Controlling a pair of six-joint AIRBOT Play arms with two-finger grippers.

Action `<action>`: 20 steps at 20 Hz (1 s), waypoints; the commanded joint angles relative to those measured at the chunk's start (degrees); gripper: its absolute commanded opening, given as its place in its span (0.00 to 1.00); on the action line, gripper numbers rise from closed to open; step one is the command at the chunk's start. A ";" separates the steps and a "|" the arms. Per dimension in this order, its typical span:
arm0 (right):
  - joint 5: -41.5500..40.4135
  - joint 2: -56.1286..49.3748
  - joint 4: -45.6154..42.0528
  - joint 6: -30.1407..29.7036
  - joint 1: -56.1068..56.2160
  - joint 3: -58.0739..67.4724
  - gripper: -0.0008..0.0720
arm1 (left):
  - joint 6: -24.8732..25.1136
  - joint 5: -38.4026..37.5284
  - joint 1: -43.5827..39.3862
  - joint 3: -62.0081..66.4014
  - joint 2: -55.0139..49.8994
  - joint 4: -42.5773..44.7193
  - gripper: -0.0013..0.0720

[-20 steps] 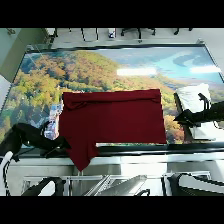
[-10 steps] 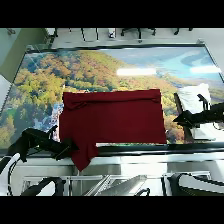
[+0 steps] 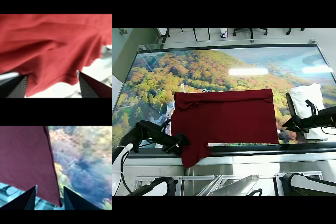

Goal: Fold the shirts.

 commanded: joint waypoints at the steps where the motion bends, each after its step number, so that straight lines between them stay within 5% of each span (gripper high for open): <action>1: -0.46 0.04 0.02 0.07 -0.07 -0.28 0.55 | -0.39 7.78 4.46 0.83 4.83 3.63 0.97; 8: 0.39 0.04 0.22 0.02 -0.04 -0.28 0.55 | -0.28 6.78 10.49 -1.99 12.92 3.98 0.97; 18: -0.50 0.04 0.22 0.22 -0.02 -0.28 0.55 | 7.63 -5.20 8.07 -8.11 -0.66 -6.95 0.97; 19: -0.50 0.04 0.22 0.22 -0.02 -0.31 0.55 | 7.61 -5.73 6.67 -7.19 -1.73 -7.04 0.92; 20: -0.52 0.04 0.22 0.24 -0.02 -0.35 0.55 | 7.61 -6.47 5.01 -6.36 -2.49 -7.04 0.70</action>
